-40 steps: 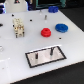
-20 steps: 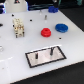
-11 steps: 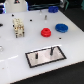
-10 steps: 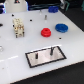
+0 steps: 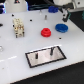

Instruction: Insert the blue gear onto the right peg, followed by the red gear

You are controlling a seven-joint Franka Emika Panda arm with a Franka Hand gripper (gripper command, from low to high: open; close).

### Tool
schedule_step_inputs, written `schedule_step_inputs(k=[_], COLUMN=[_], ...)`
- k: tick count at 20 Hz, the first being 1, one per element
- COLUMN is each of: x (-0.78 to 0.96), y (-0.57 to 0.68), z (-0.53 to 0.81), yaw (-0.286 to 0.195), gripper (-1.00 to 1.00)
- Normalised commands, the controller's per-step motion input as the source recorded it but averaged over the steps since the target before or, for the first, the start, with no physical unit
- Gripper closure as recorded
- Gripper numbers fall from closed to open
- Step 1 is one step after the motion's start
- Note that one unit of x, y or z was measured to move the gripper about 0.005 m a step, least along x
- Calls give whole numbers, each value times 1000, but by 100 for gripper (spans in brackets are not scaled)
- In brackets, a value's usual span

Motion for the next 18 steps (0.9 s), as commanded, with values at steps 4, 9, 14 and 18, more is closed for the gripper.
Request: schedule_step_inputs(k=[4,9,14,18], x=[-104,-160,-351,-443], y=[-224,-162,-59,-64], z=[-500,-89,1,-59], yaw=[0,0,0,0], gripper=[-100,-100,-100,-100])
